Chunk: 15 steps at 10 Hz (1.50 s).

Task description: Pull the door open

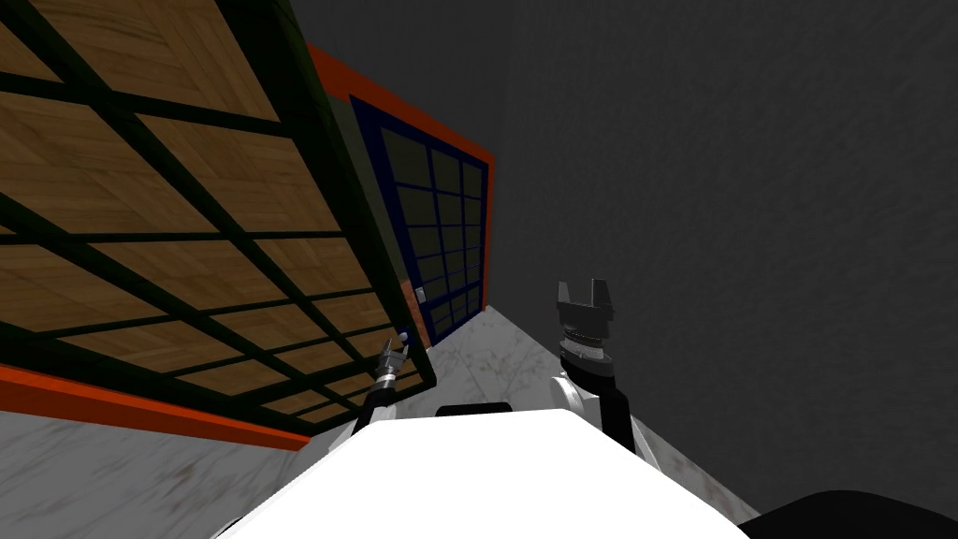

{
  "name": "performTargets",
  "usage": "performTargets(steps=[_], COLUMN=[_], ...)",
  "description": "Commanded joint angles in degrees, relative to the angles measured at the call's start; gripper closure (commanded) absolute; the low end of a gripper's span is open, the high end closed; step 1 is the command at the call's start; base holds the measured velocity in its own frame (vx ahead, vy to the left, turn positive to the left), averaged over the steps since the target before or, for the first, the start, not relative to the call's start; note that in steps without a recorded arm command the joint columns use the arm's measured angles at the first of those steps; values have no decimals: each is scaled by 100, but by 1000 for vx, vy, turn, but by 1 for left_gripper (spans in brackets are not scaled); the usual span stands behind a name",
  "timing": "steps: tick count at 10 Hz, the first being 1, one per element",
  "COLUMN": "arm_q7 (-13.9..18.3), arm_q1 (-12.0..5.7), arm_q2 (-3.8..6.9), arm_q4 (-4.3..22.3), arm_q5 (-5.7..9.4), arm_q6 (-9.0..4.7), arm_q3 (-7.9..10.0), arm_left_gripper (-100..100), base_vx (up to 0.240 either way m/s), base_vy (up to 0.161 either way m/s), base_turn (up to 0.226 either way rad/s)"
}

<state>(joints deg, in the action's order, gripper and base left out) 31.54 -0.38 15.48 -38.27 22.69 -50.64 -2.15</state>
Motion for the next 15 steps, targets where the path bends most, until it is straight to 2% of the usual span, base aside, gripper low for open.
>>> performTargets(steps=[1,2,3,4,6,7,8,9,11,12,13,14,15], arm_q7=[286,378,582,611,992,1079,1295,1314,1692,1784,1988,2017,2249], arm_q1=[-1,-1,-4,-4,-10,-10,-13,-13,-19,-19,-22,-22,-25], arm_q2=[-33,-33,-55,-55,-100,-100,-123,-123,-169,-169,-191,-191,-213], arm_q4=[-44,-44,-69,-69,-120,-120,-146,-146,-198,-198,-223,-223,-248], arm_q5=[144,144,244,244,446,446,549,549,753,753,853,853,952], arm_q6=[14,14,21,21,35,35,42,42,56,56,63,63,70], arm_q3=[-56,-56,-95,-95,-174,-174,-214,-214,-295,-295,-335,-335,-374], arm_left_gripper=[-100,-100,-100,-100,-100,-100,-100,-100,-100,-100,-100,-100,-100], base_vx=[-65,-54,-47,-32,-53,-50,-45,-40,-52,-49,-53,-38,-38], base_vy=[4,6,14,10,11,7,4,9,9,14,15,9,13], base_turn=[-48,-19,-43,-20,-49,-20,-22,-20,-47,-20,-37,-20,-35])
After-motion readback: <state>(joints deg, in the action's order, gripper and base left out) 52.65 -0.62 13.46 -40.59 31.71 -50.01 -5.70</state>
